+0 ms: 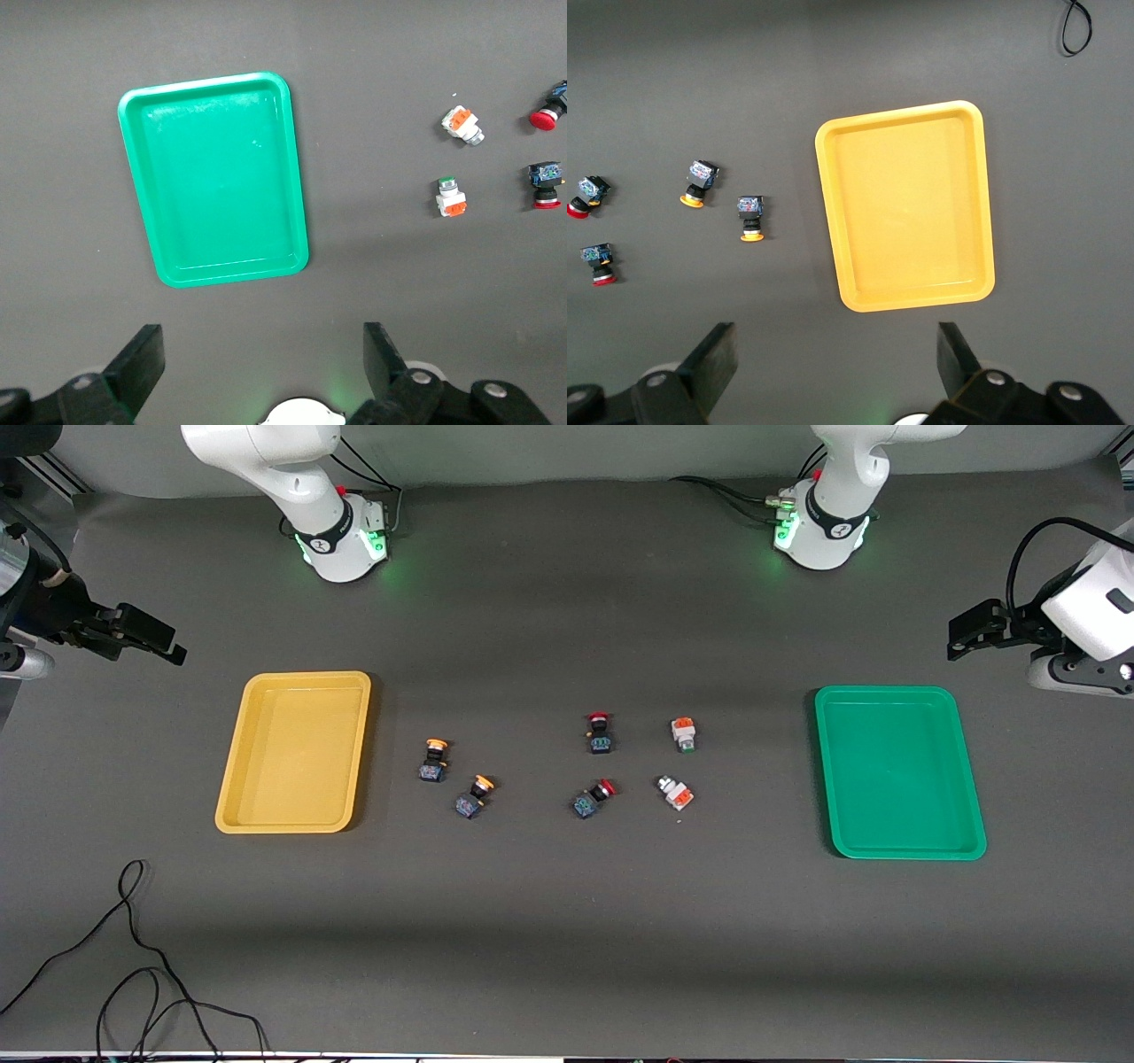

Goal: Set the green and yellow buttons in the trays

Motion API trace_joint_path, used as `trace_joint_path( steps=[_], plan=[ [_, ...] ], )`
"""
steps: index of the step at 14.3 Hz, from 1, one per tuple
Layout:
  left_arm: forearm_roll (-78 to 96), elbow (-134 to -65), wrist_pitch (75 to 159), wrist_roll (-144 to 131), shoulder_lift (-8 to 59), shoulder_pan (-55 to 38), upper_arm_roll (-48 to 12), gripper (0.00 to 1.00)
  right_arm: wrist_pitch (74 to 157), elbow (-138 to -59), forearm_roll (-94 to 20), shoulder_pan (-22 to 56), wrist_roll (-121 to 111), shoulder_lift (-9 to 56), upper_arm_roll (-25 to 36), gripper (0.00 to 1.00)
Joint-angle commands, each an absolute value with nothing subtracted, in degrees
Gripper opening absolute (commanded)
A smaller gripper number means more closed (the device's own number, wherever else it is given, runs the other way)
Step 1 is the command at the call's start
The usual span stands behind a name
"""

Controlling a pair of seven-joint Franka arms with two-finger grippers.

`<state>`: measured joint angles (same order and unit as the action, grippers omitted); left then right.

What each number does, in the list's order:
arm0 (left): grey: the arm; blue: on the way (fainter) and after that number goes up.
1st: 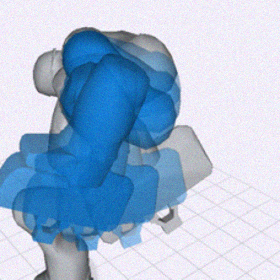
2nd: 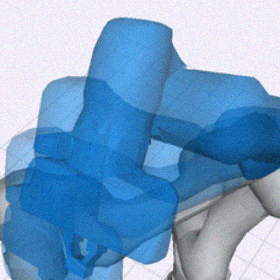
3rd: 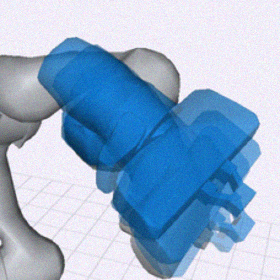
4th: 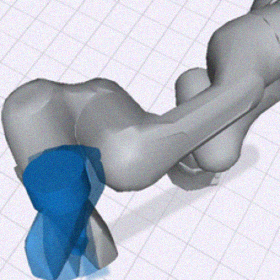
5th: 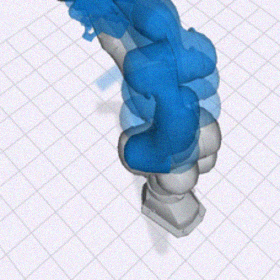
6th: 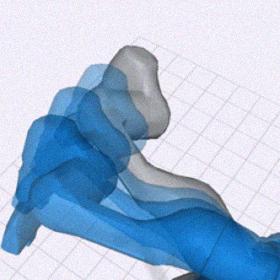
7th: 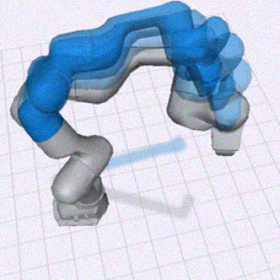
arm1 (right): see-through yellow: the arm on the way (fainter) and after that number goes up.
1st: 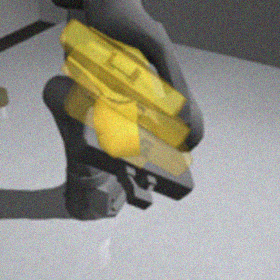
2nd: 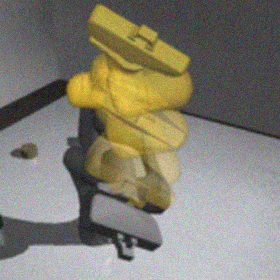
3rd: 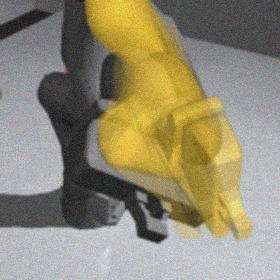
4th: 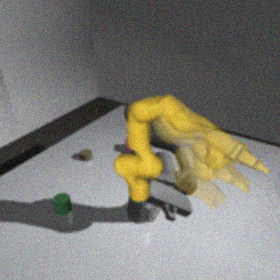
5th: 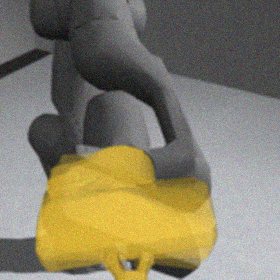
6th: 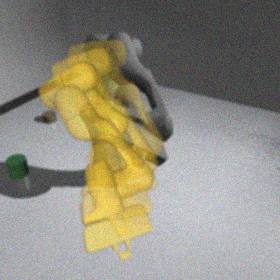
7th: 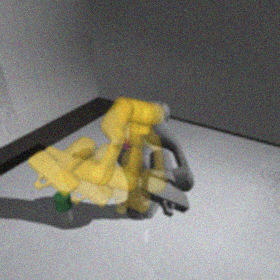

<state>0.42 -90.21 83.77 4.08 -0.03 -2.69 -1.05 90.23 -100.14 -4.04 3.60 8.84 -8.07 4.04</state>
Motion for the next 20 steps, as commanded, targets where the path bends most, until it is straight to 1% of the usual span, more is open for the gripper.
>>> trace_joint_path(
  steps=[1,6,10,12,15,18,20],
  plan=[
    [-0.09,-91.05,83.76,4.04,-1.41,-2.64,-1.32,1.0,90.7,-100.28,-3.08,3.52,8.26,-8.27,4.04,1.0],
    [-0.09,-91.05,83.58,4.04,-1.41,-2.55,-1.23,1.0,90.62,-98.88,-3.08,3.52,8.35,-7.21,3.96,1.0],
    [0.17,-91.67,83.85,3.69,-1.93,-2.72,-1.32,1.0,85.79,-93.88,-3.95,3.52,8.79,-4.4,3.96,1.0],
    [0.44,-94.12,84.72,2.73,-3.59,-3.07,-1.49,1.0,85.25,-91.94,-4.13,3.51,8.53,-2.39,4.04,1.0],
    [0.7,-102.36,90.51,-5.59,-7.46,-6.14,-3.86,1.0,85.17,-91.67,-5.53,3.52,8.44,-0.44,3.96,1.0],
    [0.7,-106.78,95.08,-17.28,-7.65,-9.39,-9.47,1.0,85.69,-92.11,-5.71,5.0,9.31,1.93,3.43,1.0],
    [0.79,-108.97,98.07,-22.3,-7.3,-12.2,-12.03,1.0,86.65,-92.46,-5.8,6.5,9.4,4.04,3.52,1.0]
  ],
)
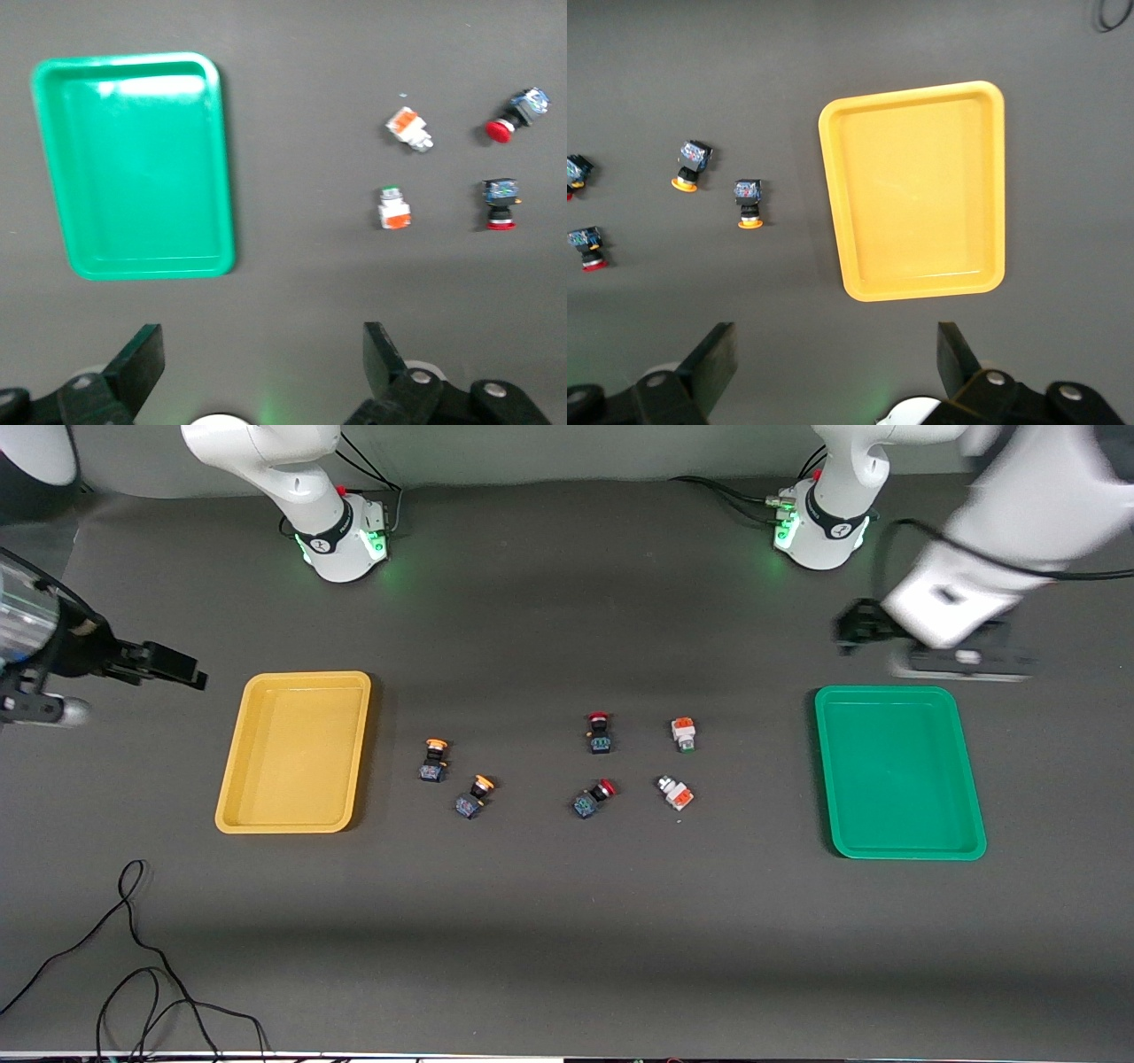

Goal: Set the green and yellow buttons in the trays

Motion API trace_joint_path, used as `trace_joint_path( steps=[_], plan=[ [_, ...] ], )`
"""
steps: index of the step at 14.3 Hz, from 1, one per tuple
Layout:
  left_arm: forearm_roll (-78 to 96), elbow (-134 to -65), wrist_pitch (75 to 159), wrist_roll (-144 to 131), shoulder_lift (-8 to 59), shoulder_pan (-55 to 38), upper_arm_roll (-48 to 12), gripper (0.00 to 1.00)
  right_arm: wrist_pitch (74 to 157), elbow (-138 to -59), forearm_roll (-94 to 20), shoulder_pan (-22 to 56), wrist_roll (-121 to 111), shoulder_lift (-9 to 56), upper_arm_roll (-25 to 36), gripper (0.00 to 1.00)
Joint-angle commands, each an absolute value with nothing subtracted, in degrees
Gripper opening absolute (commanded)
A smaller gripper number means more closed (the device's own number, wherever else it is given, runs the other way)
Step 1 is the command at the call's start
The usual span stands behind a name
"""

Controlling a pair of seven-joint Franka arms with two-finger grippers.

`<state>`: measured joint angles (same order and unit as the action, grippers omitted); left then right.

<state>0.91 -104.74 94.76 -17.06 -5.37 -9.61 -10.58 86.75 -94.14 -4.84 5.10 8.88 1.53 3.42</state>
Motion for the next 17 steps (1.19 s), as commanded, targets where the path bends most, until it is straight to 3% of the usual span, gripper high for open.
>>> trace_joint_path(
  steps=[1,5,9,13,17],
  plan=[
    [0.79,-109.94,99.65,-25.89,-7.03,-14.57,-12.74,1.0,88.4,-93.51,-5.89,7.64,9.75,4.91,3.52,1.0],
    [3.24,-110.65,104.67,-32.78,-5.01,-21.96,-12.83,1.0,98.93,-103.76,-8.78,12.73,15.2,6.42,3.52,1.0],
    [3.51,-114.07,109.76,-34.01,-2.64,-23.38,-12.83,1.0,124.22,-119.68,-11.16,22.47,24.76,8.33,3.69,1.0],
    [3.52,-121.63,123.62,-35.67,4.8,-23.38,-12.74,1.0,134.46,-121.38,-11.34,24.26,28.04,18.0,3.78,1.0],
    [2.29,-121.73,134.63,-36.39,17.81,-23.38,-12.66,1.0,138.76,-121.2,-11.42,24.52,28.21,23.45,3.6,1.0]
  ],
)
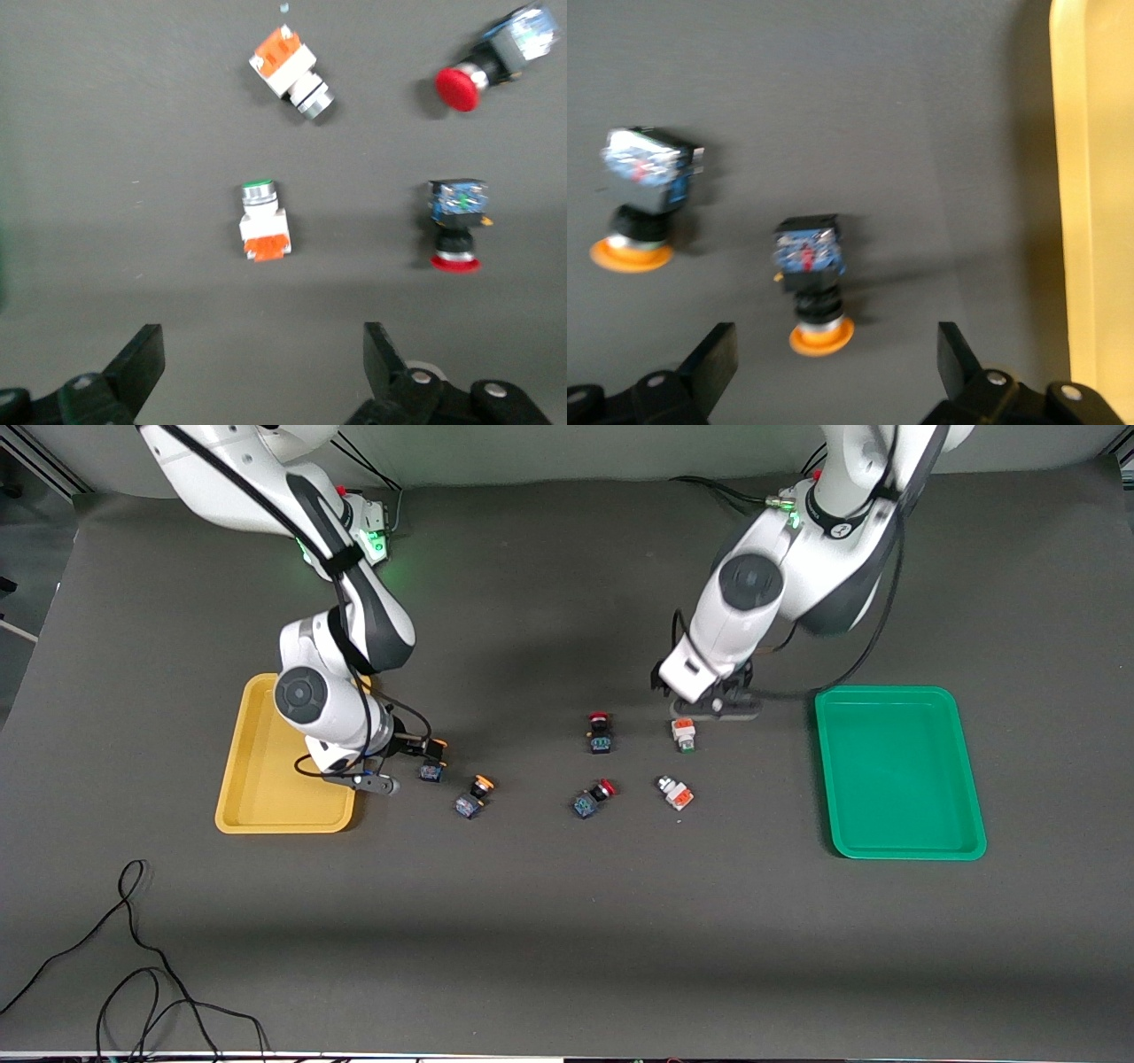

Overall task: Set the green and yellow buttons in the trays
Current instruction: 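Grasp the yellow button with the right gripper while the left gripper grasps the green button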

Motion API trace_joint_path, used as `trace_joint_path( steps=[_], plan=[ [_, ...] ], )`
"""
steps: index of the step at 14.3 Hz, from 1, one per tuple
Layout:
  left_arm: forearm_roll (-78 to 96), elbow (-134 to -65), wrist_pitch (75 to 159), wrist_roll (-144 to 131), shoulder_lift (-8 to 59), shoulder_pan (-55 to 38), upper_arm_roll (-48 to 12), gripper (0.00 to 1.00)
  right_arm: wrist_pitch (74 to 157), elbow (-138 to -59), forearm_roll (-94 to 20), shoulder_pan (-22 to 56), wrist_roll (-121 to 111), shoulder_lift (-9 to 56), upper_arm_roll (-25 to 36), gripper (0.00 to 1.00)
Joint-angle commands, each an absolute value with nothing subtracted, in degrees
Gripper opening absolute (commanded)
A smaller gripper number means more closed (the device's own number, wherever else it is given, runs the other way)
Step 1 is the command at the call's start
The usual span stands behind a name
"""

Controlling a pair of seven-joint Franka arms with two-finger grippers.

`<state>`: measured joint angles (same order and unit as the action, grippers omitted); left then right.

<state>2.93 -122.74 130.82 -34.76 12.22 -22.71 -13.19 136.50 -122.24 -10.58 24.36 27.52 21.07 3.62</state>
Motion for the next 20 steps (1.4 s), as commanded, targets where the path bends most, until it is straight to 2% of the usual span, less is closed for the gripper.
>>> trace_joint_path(
  steps=[1,5,6,7,8,9,10,11,15,16,17,18,20],
  plan=[
    [0.98,-121.73,136.3,-36.39,19.93,-23.29,-12.66,1.0,140.17,-121.2,-11.6,24.7,28.21,24.6,3.52,1.0],
    [-1.41,-121.38,139.91,-36.39,25.3,-23.12,-12.48,1.0,143.78,-121.03,-12.04,26.46,28.39,28.47,3.52,1.0],
    [-1.41,-121.03,139.92,-36.3,26.01,-23.12,-12.39,0.97,144.05,-121.03,-12.13,26.46,28.39,28.74,3.52,1.0],
    [-1.41,-120.85,139.92,-36.3,26.19,-23.03,-12.39,0.9,144.23,-121.03,-12.22,26.46,28.48,28.74,3.52,0.94],
    [-1.41,-120.76,140.01,-36.3,26.54,-23.03,-12.39,0.85,144.23,-121.03,-12.56,26.46,28.39,28.65,3.52,0.81],
    [-1.49,-120.67,140.01,-36.39,26.63,-23.03,-12.22,0.74,144.14,-121.03,-12.74,26.46,28.39,28.57,3.52,0.51],
    [-1.41,-120.5,140.01,-36.39,26.89,-23.03,-12.13,0.65,144.14,-120.94,-13.09,26.63,29.43,28.39,3.52,0.01],
    [-1.41,-120.41,140.01,-36.47,27.24,-23.03,-12.13,0.56,144.05,-120.85,-14.57,26.63,32.66,28.3,3.52,0.0],
    [-1.41,-119.54,139.14,-36.74,27.33,-22.68,-12.04,0.28,143.26,-120.15,-14.85,26.54,33.84,26.73,3.6,0.0],
    [-1.41,-118.4,138.09,-37.61,26.81,-22.33,-12.04,0.27,138.39,-119.8,-14.24,26.37,33.66,24.2,4.04,0.0],
    [-1.41,-117.08,135.47,-38.49,25.68,-21.8,-12.13,0.27,130.16,-117.53,-13.98,25.85,31.83,21.65,5.09,0.0],
    [-1.23,-114.63,131.18,-38.5,24.27,-21.45,-12.13,0.27,121.9,-115.68,-13.71,26.27,29.99,18.66,8.4,0.0],
    [-0.62,-108.4,119.59,-38.41,20.41,-20.4,-12.22,0.27,114.02,-115.4,-10.13,26.28,26.65,12.08,12.03,0.0]
  ],
)
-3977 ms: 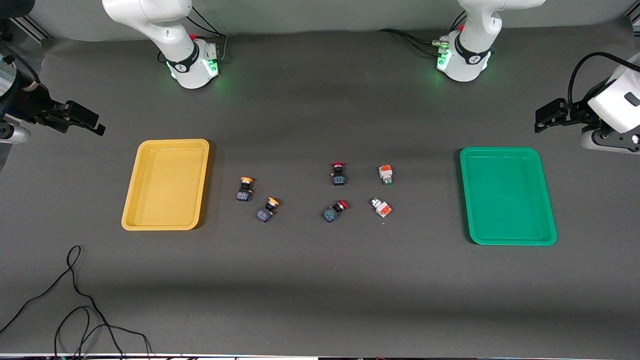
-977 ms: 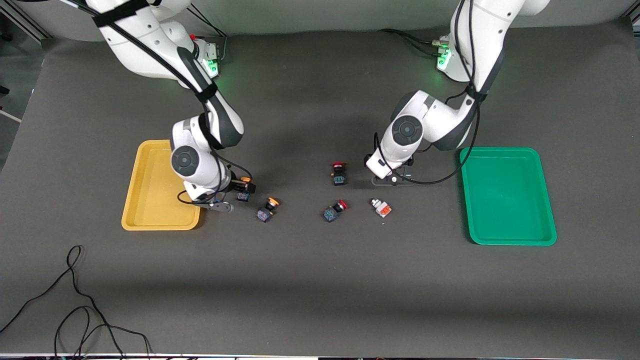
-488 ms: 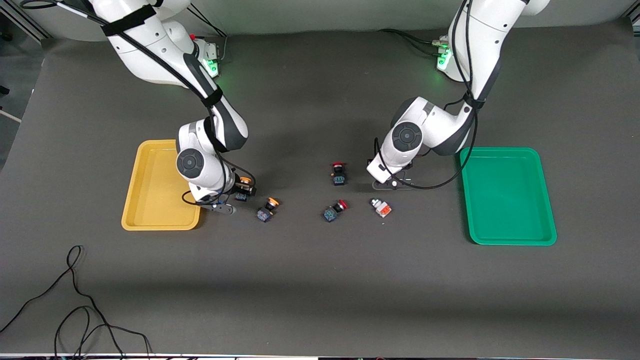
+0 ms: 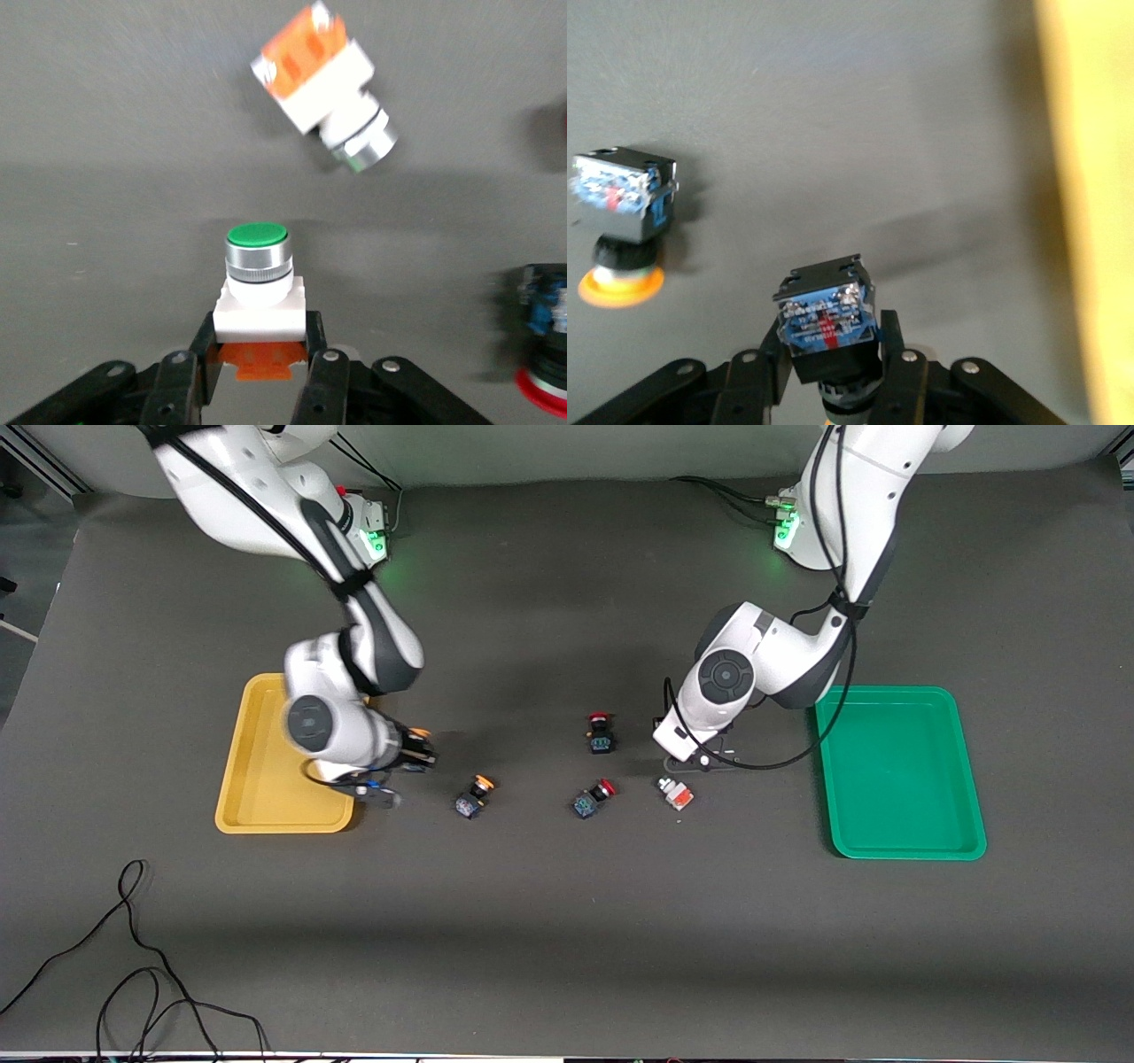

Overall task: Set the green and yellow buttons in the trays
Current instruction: 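Place the yellow button in the yellow tray while the left gripper places the green button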

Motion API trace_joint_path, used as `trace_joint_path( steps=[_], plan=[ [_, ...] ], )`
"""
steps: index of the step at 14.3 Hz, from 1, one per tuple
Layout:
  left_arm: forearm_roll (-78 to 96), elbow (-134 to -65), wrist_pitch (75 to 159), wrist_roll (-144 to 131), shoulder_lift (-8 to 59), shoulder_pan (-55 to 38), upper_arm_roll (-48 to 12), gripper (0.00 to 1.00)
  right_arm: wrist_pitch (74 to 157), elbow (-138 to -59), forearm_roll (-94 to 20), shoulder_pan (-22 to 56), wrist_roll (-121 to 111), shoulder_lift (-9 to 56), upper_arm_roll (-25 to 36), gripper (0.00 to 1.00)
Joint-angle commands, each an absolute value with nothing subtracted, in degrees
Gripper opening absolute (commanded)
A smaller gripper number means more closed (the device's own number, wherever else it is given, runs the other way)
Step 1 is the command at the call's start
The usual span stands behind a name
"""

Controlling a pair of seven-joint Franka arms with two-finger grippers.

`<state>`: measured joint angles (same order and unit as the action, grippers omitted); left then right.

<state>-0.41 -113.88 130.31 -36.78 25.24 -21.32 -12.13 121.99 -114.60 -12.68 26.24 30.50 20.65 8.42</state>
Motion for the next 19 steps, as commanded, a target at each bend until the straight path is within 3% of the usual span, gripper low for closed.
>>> trace_joint_path(
  steps=[1,6,9,11,14,17,18,19],
  plan=[
    [-0.44,-106.02,115.62,-38.23,18.56,-19.43,-12.39,0.27,111.38,-115.75,-8.54,26.37,24.89,9.43,13.69,0.0],
    [0.88,-104.68,103.83,-26.32,9.15,-8.73,-12.22,0.25,106.78,-118.38,-4.67,26.37,9.44,4.22,25.55,0.0],
    [0.09,-104.77,99.76,-9.46,7.65,2.42,-12.04,0.25,116.93,-124.77,-4.31,26.02,-1.99,5.97,32.68,0.0],
    [-1.39,-105.73,101.5,-3.72,8.69,7.01,-12.04,0.25,124.95,-128.13,-4.66,25.93,-4.73,9.65,33.84,0.0],
    [-4.21,-111.6,114.47,-2.02,14.65,9.66,-12.04,0.25,132.69,-128.58,-6.93,25.84,-7.72,17.29,33.75,0.0],
    [-8.77,-113.2,122.67,-1.93,22.92,11.51,-11.95,0.26,135.35,-128.32,-16.93,25.84,-16.41,21.52,33.84,0.0],
    [-9.22,-113.64,124.96,-1.93,24.33,11.6,-11.95,0.26,135.26,-128.15,-18.53,25.93,-17.65,21.79,33.84,0.16],
    [-9.32,-113.64,126.29,-1.93,25.48,12.04,-11.95,0.28,135.26,-128.06,-18.54,25.93,-17.67,21.88,33.84,0.49]
  ],
)
